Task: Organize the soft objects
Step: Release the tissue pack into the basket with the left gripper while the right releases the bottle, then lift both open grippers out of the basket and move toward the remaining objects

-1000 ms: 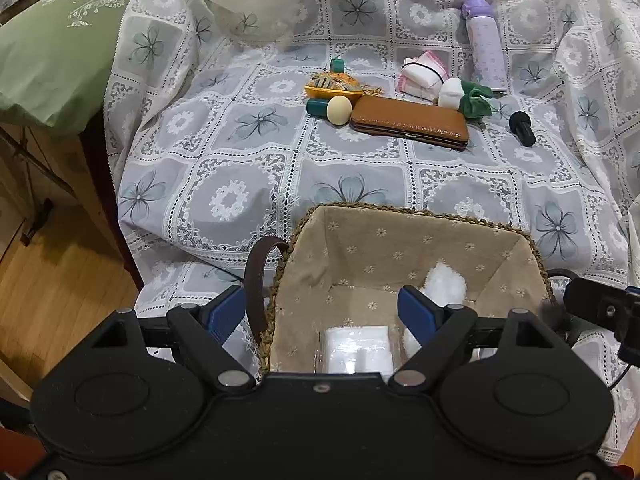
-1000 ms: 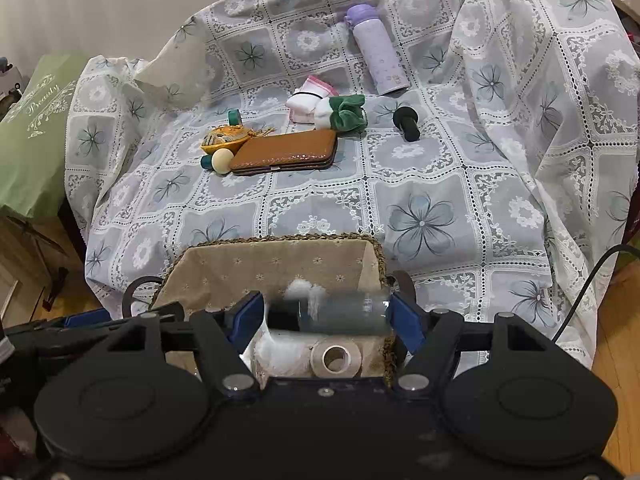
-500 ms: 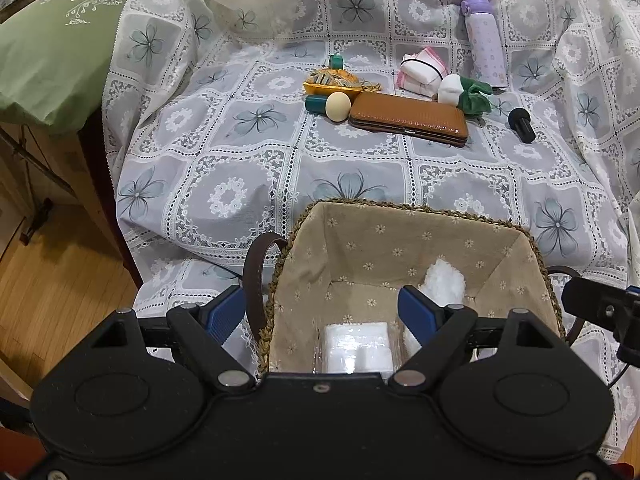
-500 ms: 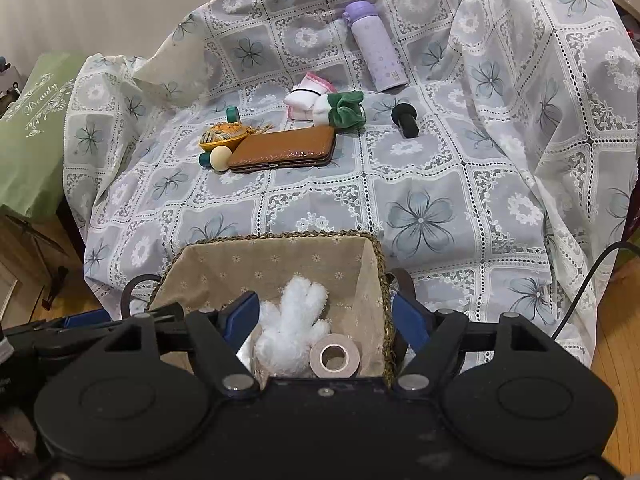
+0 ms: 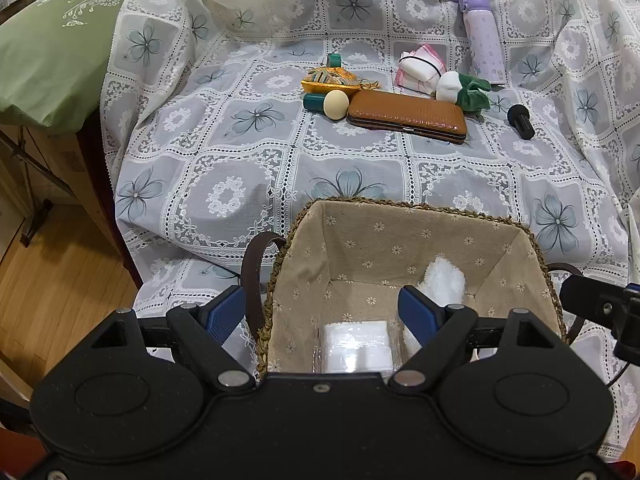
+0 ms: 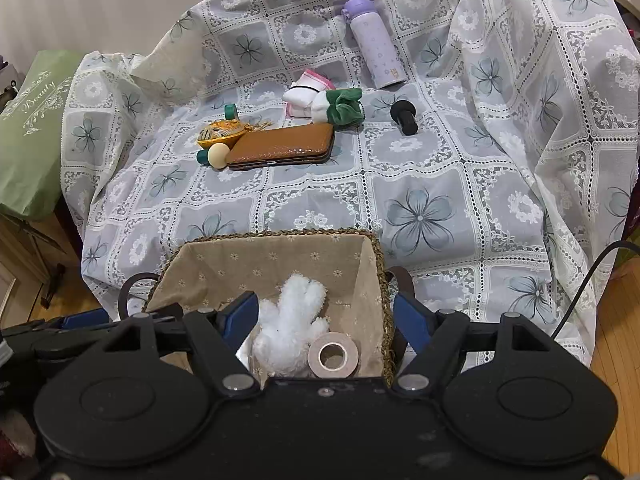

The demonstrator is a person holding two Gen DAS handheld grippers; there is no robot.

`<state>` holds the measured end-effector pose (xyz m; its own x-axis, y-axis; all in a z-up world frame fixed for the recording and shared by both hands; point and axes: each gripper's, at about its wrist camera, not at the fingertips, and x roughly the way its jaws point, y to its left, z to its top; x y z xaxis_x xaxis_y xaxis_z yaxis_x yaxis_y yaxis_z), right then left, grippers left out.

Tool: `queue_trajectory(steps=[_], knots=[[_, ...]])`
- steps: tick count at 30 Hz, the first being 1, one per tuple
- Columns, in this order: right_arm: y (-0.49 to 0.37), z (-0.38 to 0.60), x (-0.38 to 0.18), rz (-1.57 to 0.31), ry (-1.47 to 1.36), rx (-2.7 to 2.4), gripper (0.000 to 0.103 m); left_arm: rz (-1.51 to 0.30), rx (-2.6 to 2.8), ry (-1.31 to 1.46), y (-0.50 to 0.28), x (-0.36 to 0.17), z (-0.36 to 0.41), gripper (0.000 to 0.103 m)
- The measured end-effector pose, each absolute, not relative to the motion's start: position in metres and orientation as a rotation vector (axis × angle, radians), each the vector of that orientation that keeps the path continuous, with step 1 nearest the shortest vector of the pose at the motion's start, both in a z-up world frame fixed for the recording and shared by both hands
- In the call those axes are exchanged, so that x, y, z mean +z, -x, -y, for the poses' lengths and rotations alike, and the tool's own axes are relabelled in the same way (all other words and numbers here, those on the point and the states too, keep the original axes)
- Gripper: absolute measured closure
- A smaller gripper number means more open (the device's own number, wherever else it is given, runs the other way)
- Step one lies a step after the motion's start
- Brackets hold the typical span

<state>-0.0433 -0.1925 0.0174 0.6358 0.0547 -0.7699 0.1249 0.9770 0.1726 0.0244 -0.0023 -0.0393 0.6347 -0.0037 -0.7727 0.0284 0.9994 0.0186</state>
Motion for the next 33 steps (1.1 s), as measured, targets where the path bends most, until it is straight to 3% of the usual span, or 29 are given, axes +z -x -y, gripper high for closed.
queue_trajectory(steps=[33], knots=[[0.021,0.199,0.025,-0.848,-0.152,-0.073,0.027,-0.876,-0.017,-0.051,-0.029,-0.036,-0.001,0.022]])
